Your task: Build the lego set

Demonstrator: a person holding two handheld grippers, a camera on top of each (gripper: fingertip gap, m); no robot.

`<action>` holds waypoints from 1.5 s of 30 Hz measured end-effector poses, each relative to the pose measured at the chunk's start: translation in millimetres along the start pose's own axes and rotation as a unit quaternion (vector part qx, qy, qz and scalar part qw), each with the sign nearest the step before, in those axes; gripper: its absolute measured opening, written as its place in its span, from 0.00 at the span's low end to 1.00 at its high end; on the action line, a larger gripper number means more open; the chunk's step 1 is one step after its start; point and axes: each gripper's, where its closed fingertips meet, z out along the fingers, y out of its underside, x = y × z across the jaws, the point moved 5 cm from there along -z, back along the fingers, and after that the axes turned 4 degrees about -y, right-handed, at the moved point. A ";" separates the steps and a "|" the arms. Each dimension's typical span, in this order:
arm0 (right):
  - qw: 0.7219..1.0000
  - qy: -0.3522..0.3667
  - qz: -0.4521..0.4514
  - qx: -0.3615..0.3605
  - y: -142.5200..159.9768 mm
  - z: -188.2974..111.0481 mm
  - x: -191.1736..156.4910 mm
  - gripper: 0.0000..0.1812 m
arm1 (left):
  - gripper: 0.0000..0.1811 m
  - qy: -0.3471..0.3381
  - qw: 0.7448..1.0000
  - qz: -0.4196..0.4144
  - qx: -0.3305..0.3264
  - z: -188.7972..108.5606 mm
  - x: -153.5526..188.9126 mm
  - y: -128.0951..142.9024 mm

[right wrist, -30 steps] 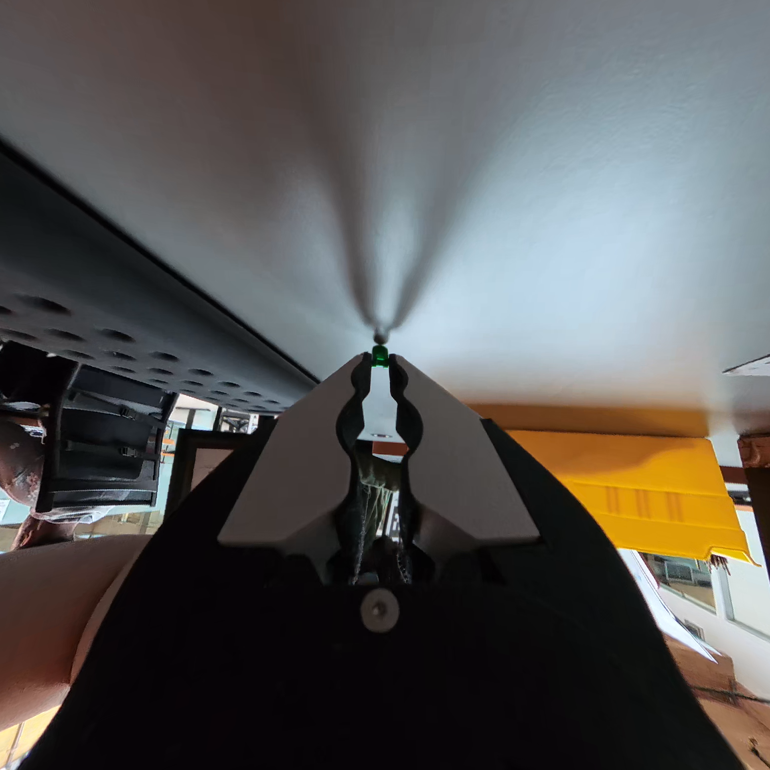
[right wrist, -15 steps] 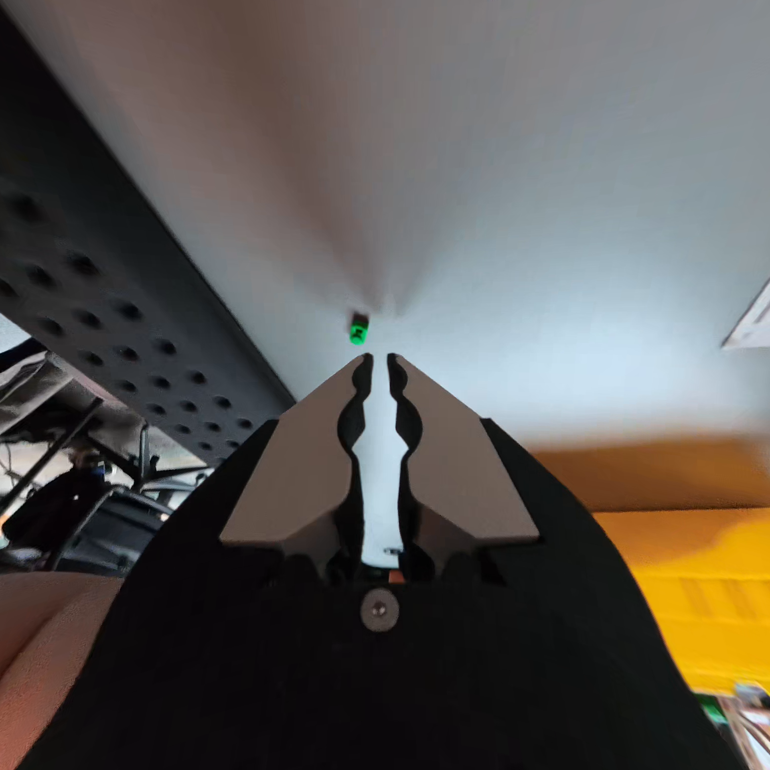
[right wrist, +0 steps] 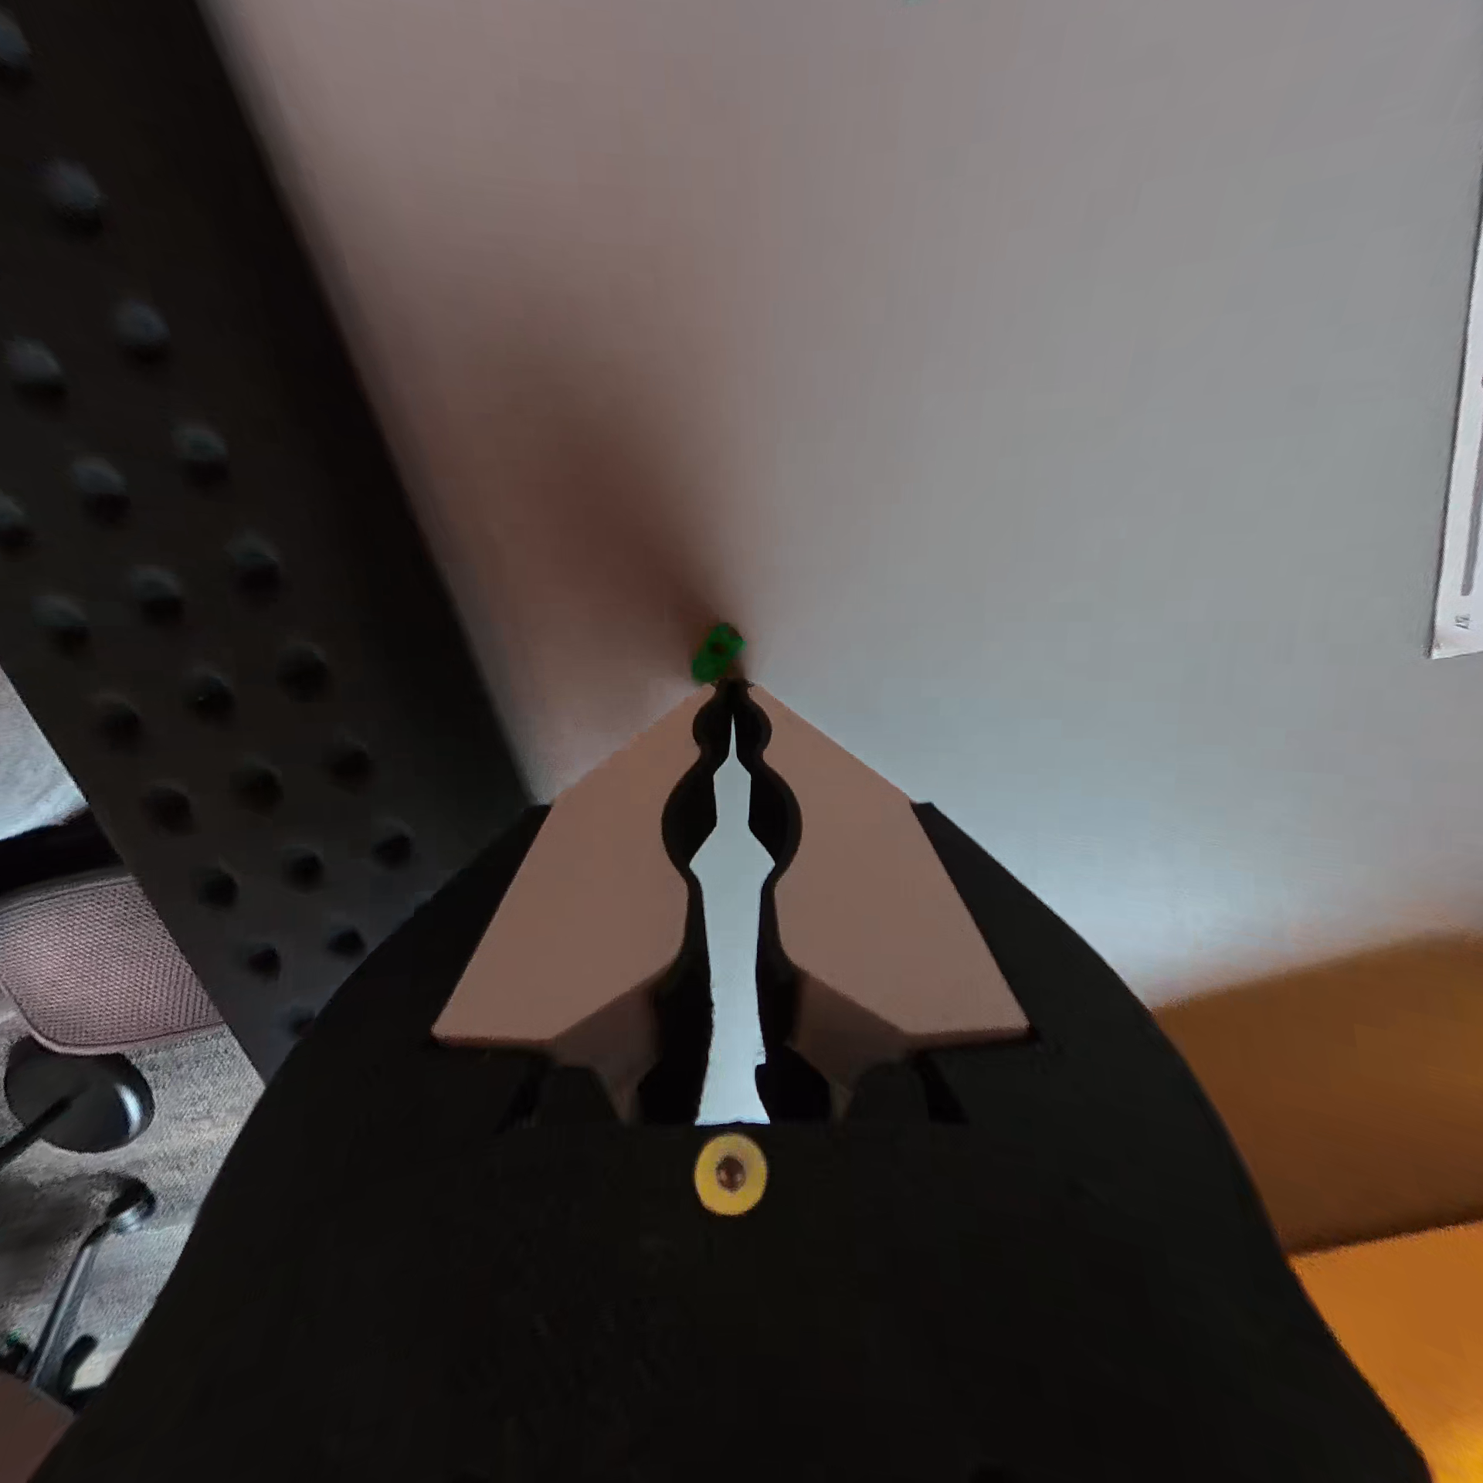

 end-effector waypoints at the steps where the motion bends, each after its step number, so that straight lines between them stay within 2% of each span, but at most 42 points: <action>1: 1.000 0.000 0.000 0.010 -0.2 0.3 -0.7 0.00 | 0.03 0.000 1.000 0.000 -0.002 0.9 -0.2 0.9; 10: 0.997 0.002 -0.014 0.070 -13.9 6.3 -10.1 0.00 | 0.03 0.003 1.000 -0.004 -0.012 6.2 -1.4 5.8; 22: 0.995 0.011 -0.012 0.097 -35.6 13.6 -16.5 0.00 | 0.03 0.002 1.000 -0.004 -0.009 4.4 -1.9 4.4; 27: 0.990 0.012 -0.035 0.134 -34.9 -1.2 -15.9 0.00 | 0.03 0.002 1.000 -0.004 -0.006 3.0 -1.7 3.5; 30: 0.988 0.030 -0.064 0.140 -25.6 -3.7 -7.2 0.10 | 0.03 0.003 1.000 -0.006 -0.006 3.2 -2.7 3.6; 36: 0.979 -0.008 -0.074 0.192 -30.4 4.7 -4.6 0.05 | 0.03 0.002 1.000 -0.003 -0.013 5.5 -1.9 6.1; 38: 0.979 -0.009 -0.077 0.188 -29.5 8.2 -3.8 0.02 | 0.03 0.001 1.000 -0.003 -0.015 6.1 -2.6 6.9; 45: 0.980 -0.016 -0.074 0.185 -28.9 7.3 -3.5 0.03 | 0.03 0.001 1.000 -0.011 -0.024 10.3 -6.4 12.4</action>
